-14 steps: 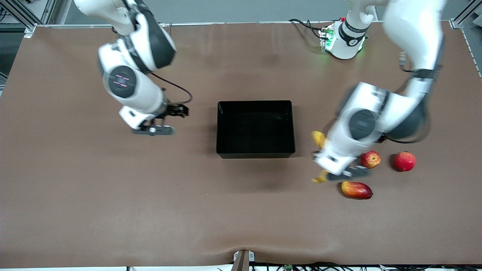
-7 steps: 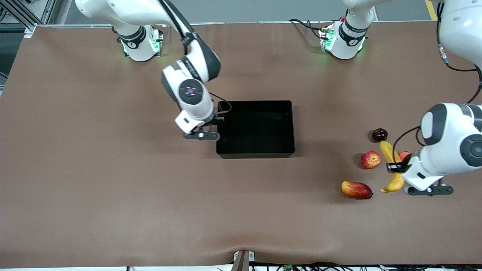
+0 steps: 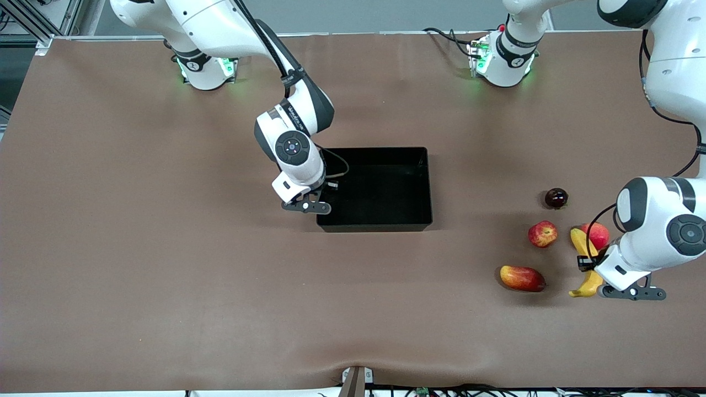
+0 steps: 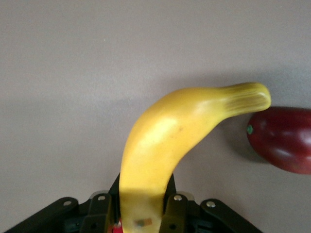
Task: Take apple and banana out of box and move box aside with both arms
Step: 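Lower the banana by the fruits while the right gripper grips the box, then drag the box away with the right gripper while the left gripper releases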
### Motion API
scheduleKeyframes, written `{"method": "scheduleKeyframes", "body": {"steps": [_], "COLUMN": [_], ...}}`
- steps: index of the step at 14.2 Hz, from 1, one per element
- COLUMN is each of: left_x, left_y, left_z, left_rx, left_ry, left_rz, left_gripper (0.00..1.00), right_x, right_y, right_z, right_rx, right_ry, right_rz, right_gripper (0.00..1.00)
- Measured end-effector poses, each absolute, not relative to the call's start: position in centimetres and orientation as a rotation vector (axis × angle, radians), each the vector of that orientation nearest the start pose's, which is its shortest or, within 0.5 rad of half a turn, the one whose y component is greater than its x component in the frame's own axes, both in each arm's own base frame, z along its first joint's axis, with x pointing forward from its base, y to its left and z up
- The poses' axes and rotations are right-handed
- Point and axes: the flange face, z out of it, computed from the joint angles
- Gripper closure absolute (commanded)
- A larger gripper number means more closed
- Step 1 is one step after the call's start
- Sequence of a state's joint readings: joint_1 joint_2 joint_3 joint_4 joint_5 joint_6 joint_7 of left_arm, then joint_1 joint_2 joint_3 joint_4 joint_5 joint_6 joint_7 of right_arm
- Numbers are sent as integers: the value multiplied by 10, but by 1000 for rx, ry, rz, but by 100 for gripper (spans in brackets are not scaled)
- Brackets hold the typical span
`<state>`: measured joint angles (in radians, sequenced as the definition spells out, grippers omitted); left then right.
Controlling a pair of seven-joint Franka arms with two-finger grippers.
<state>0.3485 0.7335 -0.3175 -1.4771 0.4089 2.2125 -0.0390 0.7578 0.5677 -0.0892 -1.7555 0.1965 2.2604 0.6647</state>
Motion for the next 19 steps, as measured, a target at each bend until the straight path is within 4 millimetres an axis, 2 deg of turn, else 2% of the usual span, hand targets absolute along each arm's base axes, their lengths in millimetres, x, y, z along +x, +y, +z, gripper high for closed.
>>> {"method": "scheduleKeyframes", "body": {"steps": [3, 5, 8, 9, 10, 11, 12, 15, 19], "left_x": [720, 721, 722, 721, 721, 721, 722, 730, 745], "left_y": [74, 72, 65, 64, 62, 62, 61, 64, 66], "left_z": [257, 245, 212, 201, 192, 186, 184, 197, 240], "left_rx": [-3018, -3026, -3043, -3042, -3041, -3039, -3034, -3022, -3000], "left_ry": [150, 171, 195, 210, 222, 233, 242, 237, 208], "left_rz": [-90, -107, -122, -121, -125, -132, -135, -194, -295], "left_gripper": [100, 100, 100, 96, 78, 36, 0, 0, 0], "right_x": [515, 522, 544, 551, 558, 565, 572, 584, 588], "right_y": [415, 406, 367, 349, 328, 306, 282, 208, 92], "right_z": [252, 271, 314, 327, 336, 342, 345, 353, 342], "right_rx": [-3084, -3087, -3077, -3074, -3073, -3069, -3064, -3050, -3033], "right_ry": [199, 220, 278, 274, 265, 252, 242, 197, 139], "right_rz": [155, 172, 205, 220, 239, 251, 254, 262, 288], "right_gripper": [100, 100, 100, 100, 100, 100, 100, 100, 100]}}
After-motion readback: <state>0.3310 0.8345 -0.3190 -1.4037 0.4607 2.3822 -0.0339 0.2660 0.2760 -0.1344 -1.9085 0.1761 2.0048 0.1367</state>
